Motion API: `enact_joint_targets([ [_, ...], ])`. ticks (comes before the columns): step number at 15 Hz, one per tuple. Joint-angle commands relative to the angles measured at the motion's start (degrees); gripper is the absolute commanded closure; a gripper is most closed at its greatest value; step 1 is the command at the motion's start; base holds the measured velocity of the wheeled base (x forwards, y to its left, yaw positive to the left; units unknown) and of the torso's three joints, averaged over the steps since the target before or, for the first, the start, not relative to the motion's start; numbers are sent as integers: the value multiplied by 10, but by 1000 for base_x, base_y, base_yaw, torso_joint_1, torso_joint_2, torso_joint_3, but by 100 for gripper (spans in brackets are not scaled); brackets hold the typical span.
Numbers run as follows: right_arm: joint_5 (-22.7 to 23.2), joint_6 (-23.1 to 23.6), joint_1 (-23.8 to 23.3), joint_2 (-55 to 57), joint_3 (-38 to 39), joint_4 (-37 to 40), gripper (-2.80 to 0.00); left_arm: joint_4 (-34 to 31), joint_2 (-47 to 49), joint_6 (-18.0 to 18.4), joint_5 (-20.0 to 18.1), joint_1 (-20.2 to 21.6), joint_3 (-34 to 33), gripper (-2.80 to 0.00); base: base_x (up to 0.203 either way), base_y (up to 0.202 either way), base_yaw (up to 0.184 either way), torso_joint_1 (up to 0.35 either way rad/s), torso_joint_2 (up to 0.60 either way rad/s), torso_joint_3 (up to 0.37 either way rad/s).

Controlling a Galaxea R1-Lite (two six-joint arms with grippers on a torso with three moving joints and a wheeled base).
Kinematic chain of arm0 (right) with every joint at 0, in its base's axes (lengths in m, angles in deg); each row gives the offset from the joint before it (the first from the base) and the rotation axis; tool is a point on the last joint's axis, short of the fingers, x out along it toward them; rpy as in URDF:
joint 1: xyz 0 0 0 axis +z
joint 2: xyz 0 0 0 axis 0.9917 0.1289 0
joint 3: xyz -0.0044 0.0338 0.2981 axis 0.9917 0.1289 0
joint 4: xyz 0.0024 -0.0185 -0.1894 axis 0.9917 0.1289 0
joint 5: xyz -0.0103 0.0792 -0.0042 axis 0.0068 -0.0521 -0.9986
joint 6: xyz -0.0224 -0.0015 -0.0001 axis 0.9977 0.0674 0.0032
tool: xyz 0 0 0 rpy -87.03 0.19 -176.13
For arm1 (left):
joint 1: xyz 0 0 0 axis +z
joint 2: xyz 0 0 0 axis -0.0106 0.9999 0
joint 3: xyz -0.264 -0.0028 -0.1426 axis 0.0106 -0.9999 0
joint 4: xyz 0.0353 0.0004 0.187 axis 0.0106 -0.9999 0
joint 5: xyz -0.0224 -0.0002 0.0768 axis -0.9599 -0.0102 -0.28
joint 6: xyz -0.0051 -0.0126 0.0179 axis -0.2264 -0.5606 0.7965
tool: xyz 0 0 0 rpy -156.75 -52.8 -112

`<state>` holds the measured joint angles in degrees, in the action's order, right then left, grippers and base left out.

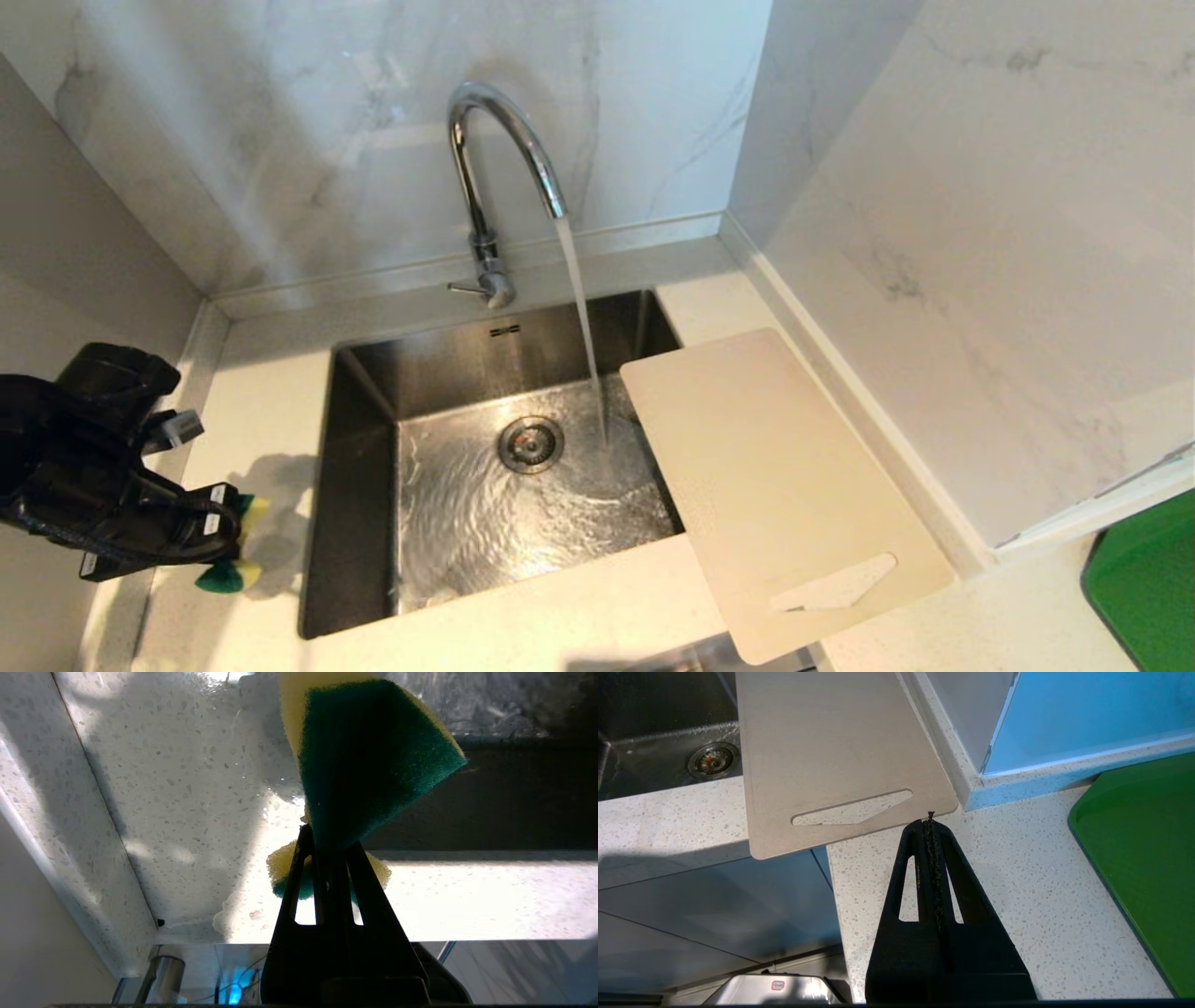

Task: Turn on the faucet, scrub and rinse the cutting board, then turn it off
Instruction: Put down the cleaning cloth, then turn off the tap

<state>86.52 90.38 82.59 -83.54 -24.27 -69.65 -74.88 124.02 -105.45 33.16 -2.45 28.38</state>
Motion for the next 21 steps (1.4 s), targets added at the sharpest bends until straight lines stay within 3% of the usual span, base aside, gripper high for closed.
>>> enact_joint_targets([
  [1, 0, 0, 0, 1, 1, 0, 0, 1, 47, -1, 0, 13, 1, 0, 0, 0, 0, 0, 0, 0],
  [4, 0, 0, 0, 1, 1, 0, 0, 43, 72, 4, -2, 33, -1, 0, 0, 0, 0, 0, 0, 0],
  [9, 0, 0, 0, 1, 1, 0, 0, 47, 70, 6, -2, 33, -2, 0, 0, 0, 0, 0, 0, 0],
  [10, 1, 0, 0, 1, 1, 0, 0, 47, 67, 6, -2, 33, -6, -280, 0, 0, 0, 0, 0, 0],
  [21, 0, 0, 0, 1, 1, 0, 0, 44, -29, 24, -4, 51, -13, -280, 0, 0, 0, 0, 0, 0],
])
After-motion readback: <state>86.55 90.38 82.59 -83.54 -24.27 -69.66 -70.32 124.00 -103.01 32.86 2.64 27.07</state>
